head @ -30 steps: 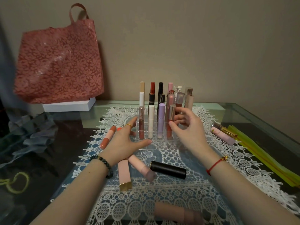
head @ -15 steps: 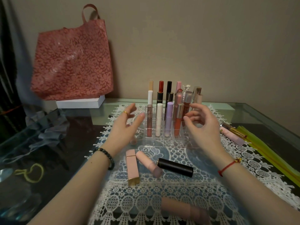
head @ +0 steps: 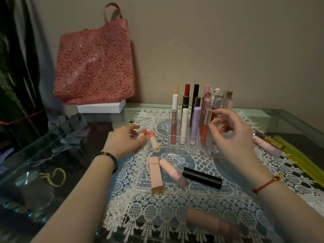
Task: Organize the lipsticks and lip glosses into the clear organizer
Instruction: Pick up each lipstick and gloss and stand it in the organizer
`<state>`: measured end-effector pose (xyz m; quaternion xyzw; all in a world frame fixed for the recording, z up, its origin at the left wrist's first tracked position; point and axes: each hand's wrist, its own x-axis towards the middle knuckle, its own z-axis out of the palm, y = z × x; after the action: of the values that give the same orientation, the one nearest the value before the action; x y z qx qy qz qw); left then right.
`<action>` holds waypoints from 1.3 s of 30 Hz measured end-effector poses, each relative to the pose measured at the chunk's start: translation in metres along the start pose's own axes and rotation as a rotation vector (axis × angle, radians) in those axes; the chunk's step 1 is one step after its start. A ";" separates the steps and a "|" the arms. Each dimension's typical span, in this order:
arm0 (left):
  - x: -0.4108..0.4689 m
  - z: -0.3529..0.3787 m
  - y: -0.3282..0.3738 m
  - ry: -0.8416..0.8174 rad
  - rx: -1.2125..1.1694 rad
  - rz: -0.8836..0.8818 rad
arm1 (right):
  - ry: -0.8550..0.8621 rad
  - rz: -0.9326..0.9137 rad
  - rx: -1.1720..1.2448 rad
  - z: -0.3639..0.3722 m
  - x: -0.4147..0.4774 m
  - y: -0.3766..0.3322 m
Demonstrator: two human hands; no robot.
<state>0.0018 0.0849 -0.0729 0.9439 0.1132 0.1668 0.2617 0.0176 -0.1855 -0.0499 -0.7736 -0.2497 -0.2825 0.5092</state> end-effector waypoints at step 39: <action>-0.043 0.022 0.086 -0.157 -0.983 0.444 | -0.133 0.089 0.271 0.010 -0.009 -0.027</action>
<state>-0.0184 -0.0104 -0.0557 0.7212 -0.2002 0.1805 0.6381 -0.0053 -0.1671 -0.0422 -0.7250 -0.2844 -0.1715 0.6034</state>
